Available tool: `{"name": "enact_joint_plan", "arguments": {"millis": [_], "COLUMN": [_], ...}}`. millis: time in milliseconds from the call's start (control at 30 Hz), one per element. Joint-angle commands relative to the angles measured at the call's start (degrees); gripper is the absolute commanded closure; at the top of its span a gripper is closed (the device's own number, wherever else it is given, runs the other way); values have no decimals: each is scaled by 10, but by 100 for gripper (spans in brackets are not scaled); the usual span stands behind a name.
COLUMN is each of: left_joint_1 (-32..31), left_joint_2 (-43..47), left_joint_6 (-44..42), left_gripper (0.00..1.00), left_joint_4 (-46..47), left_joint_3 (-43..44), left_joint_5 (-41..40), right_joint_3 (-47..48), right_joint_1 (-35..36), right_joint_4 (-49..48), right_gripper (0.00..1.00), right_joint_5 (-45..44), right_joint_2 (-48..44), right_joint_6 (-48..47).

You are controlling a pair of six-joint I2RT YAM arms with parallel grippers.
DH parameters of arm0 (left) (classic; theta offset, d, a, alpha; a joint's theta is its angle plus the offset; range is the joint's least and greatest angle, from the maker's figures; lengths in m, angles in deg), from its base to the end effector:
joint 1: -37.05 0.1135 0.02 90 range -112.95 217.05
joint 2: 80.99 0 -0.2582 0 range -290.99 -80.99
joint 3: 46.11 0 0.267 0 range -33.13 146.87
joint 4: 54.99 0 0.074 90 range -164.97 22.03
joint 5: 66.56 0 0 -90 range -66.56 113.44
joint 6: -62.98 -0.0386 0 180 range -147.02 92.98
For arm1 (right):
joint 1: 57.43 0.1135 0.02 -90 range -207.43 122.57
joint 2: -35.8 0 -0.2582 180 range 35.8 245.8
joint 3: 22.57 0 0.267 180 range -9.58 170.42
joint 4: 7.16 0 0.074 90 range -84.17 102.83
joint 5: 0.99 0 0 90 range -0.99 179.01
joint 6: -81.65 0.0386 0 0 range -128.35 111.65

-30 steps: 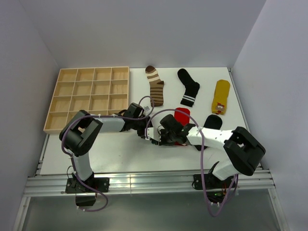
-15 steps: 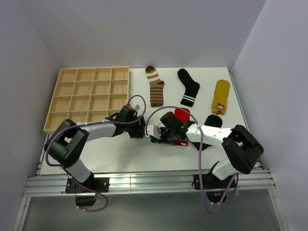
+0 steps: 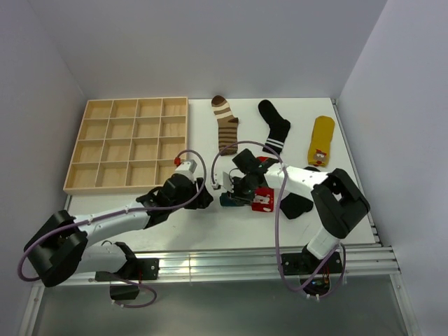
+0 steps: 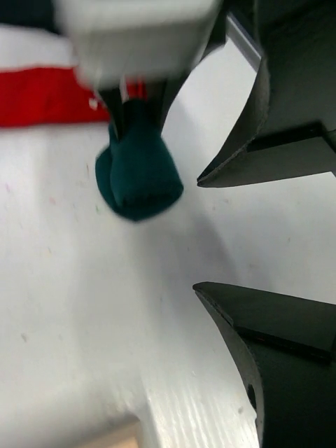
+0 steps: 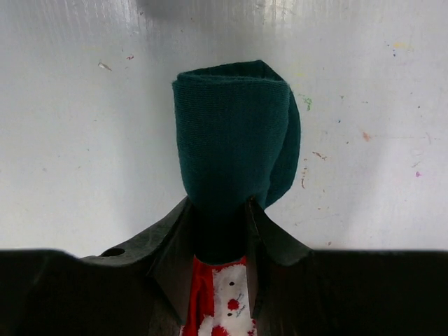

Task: Roll the socks
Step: Roll the sock at the center of the board.

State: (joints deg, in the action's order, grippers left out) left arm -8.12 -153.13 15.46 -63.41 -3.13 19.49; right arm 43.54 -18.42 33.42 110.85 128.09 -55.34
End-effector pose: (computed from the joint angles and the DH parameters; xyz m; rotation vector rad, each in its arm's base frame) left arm 0.1874 -0.1847 0.1605 0.0152 2.3343 -0.7375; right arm 0.2344 0.2083 0.1528 -1.9011 1.8832 0.4764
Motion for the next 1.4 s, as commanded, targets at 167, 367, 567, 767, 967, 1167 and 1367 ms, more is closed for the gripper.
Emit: {"name": "enact_joint_plan", "arguments": {"millis": [167, 367, 567, 767, 967, 1167, 1367], "left_joint_1": [-102, -171, -210, -218, -233, -268, -284], "left_joint_2": [-10, -48, -92, -31, 19, -36, -56], "left_joint_6": [-120, -187, -249, -208, -216, -307, -439], "left_gripper": [32, 25, 25, 25, 23, 23, 18], "left_joint_4": [18, 19, 8, 60, 52, 69, 159], "left_joint_3": [44, 85, 132, 80, 53, 89, 71], "left_joint_5": [-105, -153, -161, -193, -205, -208, -160], "right_joint_3": [71, 108, 160, 188, 197, 209, 212], "right_joint_1": [-28, -45, -60, -75, -76, -76, -77], "right_joint_4": [147, 187, 260, 279, 285, 303, 315], "right_gripper": [87, 87, 86, 87, 86, 86, 87], "right_joint_5": [35, 44, 83, 94, 91, 87, 88], "right_joint_2": [75, 109, 154, 174, 187, 210, 224], "right_joint_6": [-39, -53, -78, -80, -81, -87, -93]}}
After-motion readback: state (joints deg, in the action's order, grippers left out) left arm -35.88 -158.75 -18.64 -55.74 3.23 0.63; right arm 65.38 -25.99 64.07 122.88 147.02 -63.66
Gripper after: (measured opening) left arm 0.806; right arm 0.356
